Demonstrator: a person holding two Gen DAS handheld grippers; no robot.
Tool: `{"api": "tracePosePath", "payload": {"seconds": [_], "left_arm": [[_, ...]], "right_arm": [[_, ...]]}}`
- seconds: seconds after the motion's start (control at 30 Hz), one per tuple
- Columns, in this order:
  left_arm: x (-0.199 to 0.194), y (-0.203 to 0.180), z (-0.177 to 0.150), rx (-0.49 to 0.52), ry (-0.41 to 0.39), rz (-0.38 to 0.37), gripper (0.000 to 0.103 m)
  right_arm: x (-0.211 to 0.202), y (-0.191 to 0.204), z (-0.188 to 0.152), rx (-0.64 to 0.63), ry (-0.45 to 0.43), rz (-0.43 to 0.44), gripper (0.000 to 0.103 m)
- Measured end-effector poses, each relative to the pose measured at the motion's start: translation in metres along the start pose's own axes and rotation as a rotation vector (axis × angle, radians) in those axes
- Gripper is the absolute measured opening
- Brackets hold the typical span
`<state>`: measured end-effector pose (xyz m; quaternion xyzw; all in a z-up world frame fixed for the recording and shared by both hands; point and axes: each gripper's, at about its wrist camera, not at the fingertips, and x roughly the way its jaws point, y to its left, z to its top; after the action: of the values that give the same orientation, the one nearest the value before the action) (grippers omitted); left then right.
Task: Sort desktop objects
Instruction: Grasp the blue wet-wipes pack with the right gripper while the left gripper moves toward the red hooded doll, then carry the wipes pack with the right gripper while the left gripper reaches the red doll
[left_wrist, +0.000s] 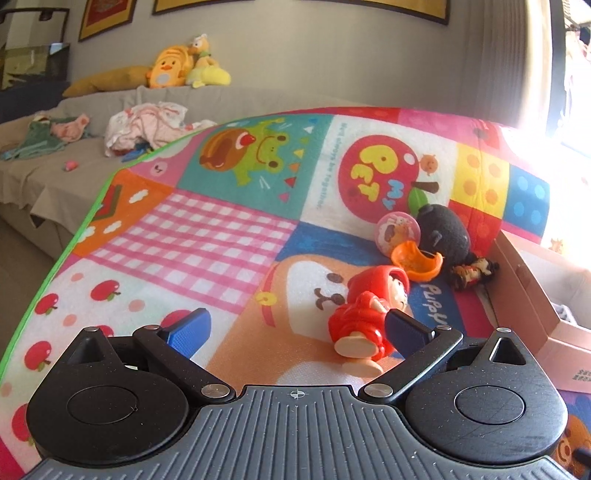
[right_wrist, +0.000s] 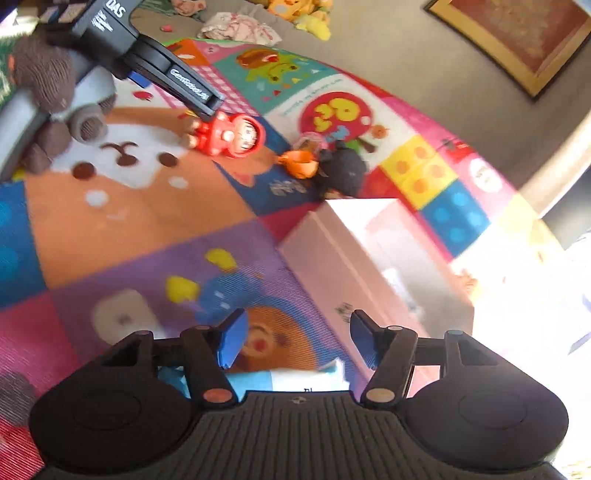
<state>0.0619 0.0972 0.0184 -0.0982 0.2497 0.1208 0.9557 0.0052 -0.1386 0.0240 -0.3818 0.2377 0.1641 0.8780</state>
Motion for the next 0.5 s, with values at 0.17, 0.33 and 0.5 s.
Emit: {"api": "tracePosePath", "payload": {"seconds": [0.17, 0.33, 0.5], "left_arm": [[-0.001, -0.023, -0.002, 0.124, 0.005, -0.043, 0.103], [0.012, -0.046, 0.002, 0.287, -0.001, -0.007, 0.101], [0.025, -0.056, 0.01, 0.37, 0.02, 0.014, 0.079]], "right_arm": [[-0.028, -0.064, -0.031, 0.425, -0.019, 0.044, 0.091], [-0.039, -0.088, -0.072, 0.707, -0.035, -0.006, 0.101], [-0.035, -0.079, -0.1, 0.819, -0.033, 0.058, 0.101]]}}
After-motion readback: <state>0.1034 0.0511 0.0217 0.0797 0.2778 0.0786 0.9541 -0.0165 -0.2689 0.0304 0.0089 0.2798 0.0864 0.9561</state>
